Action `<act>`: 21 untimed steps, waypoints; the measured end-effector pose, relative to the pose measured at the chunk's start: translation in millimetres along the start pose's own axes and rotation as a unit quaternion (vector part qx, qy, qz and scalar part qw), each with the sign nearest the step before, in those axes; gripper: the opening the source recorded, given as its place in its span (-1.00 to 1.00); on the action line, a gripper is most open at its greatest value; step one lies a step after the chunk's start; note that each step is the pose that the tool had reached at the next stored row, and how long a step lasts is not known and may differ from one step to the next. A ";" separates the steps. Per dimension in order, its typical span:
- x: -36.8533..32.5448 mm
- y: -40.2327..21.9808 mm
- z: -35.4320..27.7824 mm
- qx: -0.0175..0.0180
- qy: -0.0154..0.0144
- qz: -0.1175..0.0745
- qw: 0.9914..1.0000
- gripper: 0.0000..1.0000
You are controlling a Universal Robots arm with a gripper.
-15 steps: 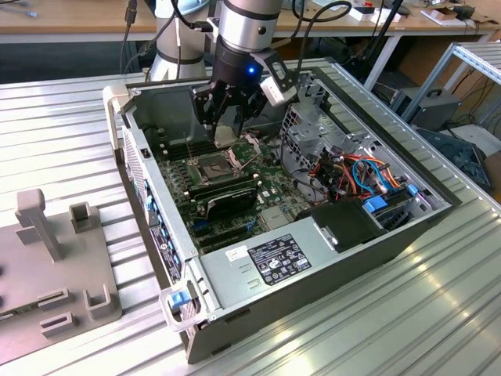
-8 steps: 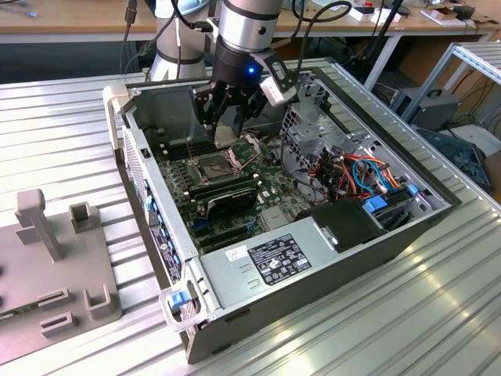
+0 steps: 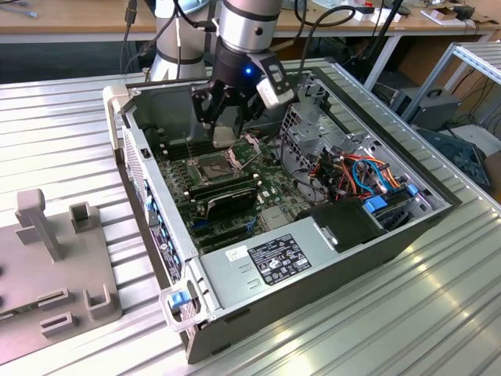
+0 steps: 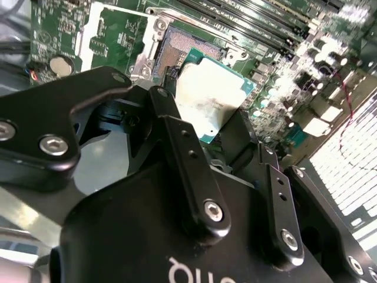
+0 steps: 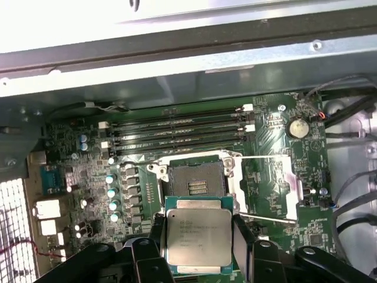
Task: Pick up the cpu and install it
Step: 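Place the cpu into insertion slot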
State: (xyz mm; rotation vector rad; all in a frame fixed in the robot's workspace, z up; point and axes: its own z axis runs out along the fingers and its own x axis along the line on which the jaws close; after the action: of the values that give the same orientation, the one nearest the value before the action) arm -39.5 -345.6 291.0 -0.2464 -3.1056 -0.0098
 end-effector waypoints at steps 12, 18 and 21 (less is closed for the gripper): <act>-0.1 0.0 2.1 -0.003 0.000 0.105 0.994 0.09; -0.1 0.0 3.3 -0.004 -0.001 0.158 0.987 0.09; -0.1 0.0 4.0 -0.005 -0.001 0.192 0.981 0.09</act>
State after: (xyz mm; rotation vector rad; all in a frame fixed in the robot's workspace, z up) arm -39.5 -345.6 287.0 -0.8395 -3.0018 -0.0173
